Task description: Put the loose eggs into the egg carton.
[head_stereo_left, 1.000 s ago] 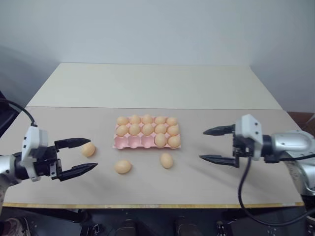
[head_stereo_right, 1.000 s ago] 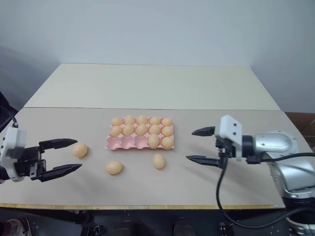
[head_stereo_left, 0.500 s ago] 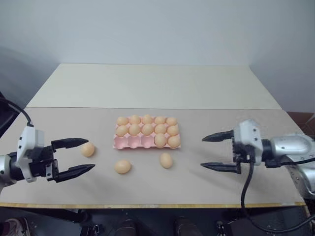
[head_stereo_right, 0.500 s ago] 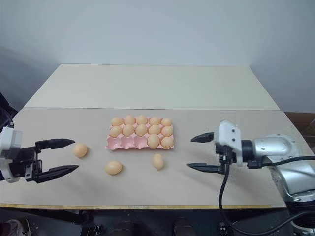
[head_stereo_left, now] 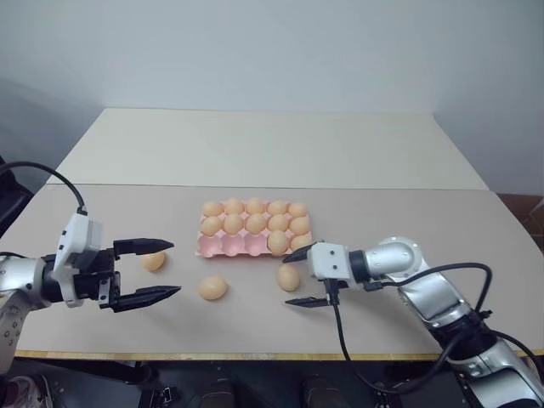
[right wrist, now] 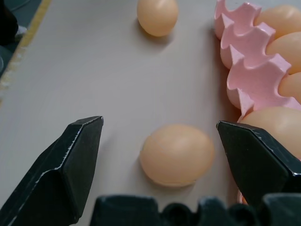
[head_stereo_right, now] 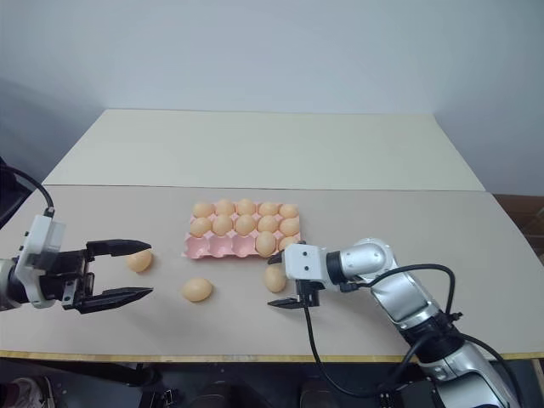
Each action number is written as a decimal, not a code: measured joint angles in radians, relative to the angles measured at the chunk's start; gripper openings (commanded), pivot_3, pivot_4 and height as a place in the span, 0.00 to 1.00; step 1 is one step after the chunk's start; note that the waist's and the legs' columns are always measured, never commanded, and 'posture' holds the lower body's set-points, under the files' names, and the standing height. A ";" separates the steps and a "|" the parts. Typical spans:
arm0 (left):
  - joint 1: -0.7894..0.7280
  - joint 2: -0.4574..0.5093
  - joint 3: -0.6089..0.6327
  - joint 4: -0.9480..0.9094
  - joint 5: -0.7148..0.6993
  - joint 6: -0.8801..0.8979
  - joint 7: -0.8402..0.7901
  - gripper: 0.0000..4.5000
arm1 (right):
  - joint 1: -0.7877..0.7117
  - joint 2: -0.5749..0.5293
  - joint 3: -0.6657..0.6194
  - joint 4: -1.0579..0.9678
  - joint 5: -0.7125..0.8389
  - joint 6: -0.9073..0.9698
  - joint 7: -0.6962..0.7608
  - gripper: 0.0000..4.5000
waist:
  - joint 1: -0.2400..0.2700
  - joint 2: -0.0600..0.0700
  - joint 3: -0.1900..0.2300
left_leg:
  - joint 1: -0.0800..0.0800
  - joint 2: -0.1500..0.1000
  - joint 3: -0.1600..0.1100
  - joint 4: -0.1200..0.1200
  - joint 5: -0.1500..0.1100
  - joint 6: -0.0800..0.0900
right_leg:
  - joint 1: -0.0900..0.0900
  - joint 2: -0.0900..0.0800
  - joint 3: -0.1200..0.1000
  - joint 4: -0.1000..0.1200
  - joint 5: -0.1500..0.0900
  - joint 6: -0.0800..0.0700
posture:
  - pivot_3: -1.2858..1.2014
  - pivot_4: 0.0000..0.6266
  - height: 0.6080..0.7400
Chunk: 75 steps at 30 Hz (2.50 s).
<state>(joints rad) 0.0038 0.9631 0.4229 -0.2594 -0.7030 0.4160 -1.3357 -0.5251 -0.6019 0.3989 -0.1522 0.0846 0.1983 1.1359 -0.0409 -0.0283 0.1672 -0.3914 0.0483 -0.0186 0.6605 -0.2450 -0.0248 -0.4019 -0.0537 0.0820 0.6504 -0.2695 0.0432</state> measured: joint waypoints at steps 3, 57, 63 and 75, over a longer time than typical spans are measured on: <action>-0.007 0.000 -0.009 0.001 0.005 -0.002 -0.004 1.00 | -0.013 0.030 0.030 0.028 -0.034 -0.021 -0.005 0.96 | 0.000 0.000 0.000 | 0.000 0.000 0.000 0.000 0.000 0.000 | 0.000 0.000 0.000 0.000 0.000 0.000 | 0.52 0.24 1.00; 0.023 0.002 0.009 -0.012 0.033 -0.003 0.000 1.00 | 0.001 0.059 0.024 0.164 -0.103 -0.102 -0.029 0.87 | -0.004 0.000 0.000 | 0.002 0.000 0.000 0.000 0.000 0.000 | -0.001 0.000 0.000 0.006 -0.001 -0.001 | 0.52 0.24 1.00; 0.025 0.002 0.012 -0.013 0.033 -0.003 0.006 1.00 | 0.001 0.074 0.020 0.162 -0.101 -0.101 -0.036 0.56 | -0.003 0.000 0.000 | 0.002 0.000 0.000 0.000 0.000 0.000 | -0.001 0.000 0.000 0.005 -0.001 -0.001 | 0.52 0.24 1.00; -0.007 -0.029 0.041 -0.023 -0.024 0.029 0.092 1.00 | -0.164 0.241 -0.024 0.158 -0.043 -0.056 -0.121 0.56 | -0.008 0.000 0.000 | 0.002 0.001 -0.001 0.000 0.000 0.000 | -0.001 0.001 0.000 0.007 -0.001 -0.001 | 0.52 0.24 1.00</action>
<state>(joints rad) -0.0033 0.9342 0.4640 -0.2819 -0.7274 0.4449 -1.2435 -0.6890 -0.3613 0.3754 0.0053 0.0413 0.1423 1.0154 -0.0491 -0.0283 0.1671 -0.3893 0.0488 -0.0195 0.6607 -0.2448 -0.0251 -0.4032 -0.0526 0.0824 0.6572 -0.2704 0.0418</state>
